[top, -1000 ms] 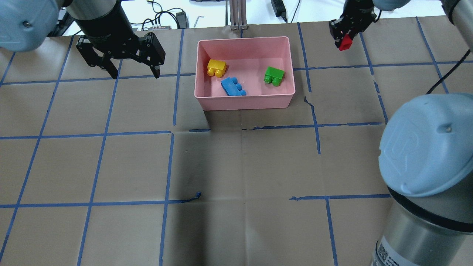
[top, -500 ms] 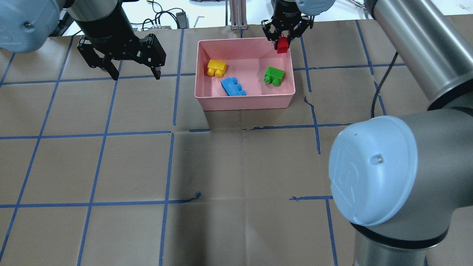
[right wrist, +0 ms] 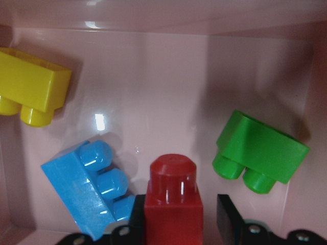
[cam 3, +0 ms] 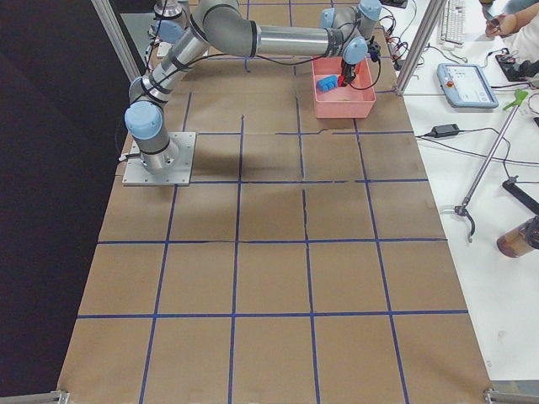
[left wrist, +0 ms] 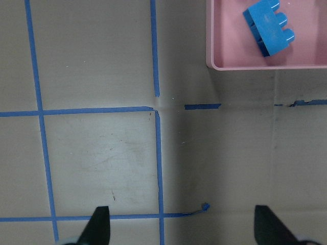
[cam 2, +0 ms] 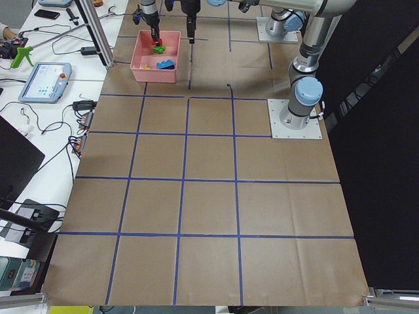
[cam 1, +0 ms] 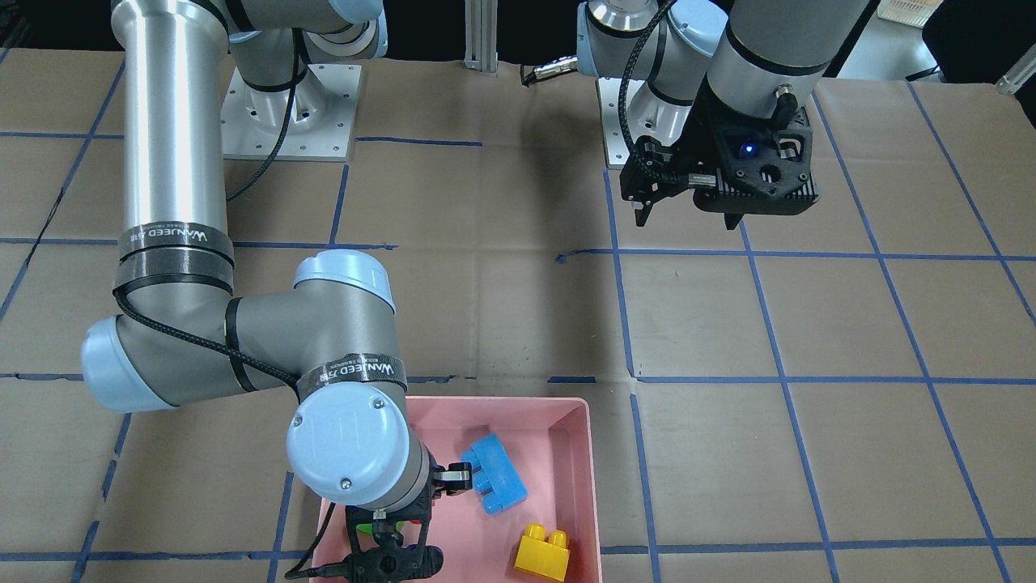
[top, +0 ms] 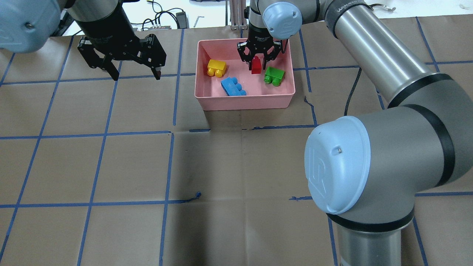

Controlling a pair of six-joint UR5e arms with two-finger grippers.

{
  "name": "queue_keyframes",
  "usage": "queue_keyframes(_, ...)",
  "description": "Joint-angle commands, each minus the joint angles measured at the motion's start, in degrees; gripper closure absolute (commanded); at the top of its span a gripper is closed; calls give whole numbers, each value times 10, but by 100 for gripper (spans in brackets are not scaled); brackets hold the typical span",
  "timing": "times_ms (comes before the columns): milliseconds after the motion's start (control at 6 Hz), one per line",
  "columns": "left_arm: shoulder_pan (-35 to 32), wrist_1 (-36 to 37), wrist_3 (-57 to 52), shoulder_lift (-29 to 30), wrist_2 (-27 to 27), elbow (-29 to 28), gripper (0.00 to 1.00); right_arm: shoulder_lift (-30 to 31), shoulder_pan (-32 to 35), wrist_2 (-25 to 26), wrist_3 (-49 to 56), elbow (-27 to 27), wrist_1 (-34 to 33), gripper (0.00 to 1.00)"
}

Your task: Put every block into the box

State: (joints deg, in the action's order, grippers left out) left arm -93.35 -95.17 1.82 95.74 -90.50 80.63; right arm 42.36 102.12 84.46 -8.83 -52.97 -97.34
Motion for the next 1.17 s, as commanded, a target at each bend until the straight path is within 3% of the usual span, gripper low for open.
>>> queue_keyframes(0, -2, 0, 1, 2, 0, 0, 0, 13, -3, 2, 0, 1, 8, 0)
queue_keyframes(333, -2, 0, 1, 1, 0, 0, 0, 56, -24, 6, 7, -6, 38, 0)
queue_keyframes(667, -2, 0, 0, -1, 0, 1, 0, 111, -81, 11, 63, -17, 126, 1)
queue_keyframes(833, -2, 0, 0, -1, 0, 1, 0, 157, -101, 31, 82, -54, 141, 1)
queue_keyframes(1000, -2, 0, 0, -1, 0, 1, 0, 233, -112, 32, 84, -131, 143, 1)
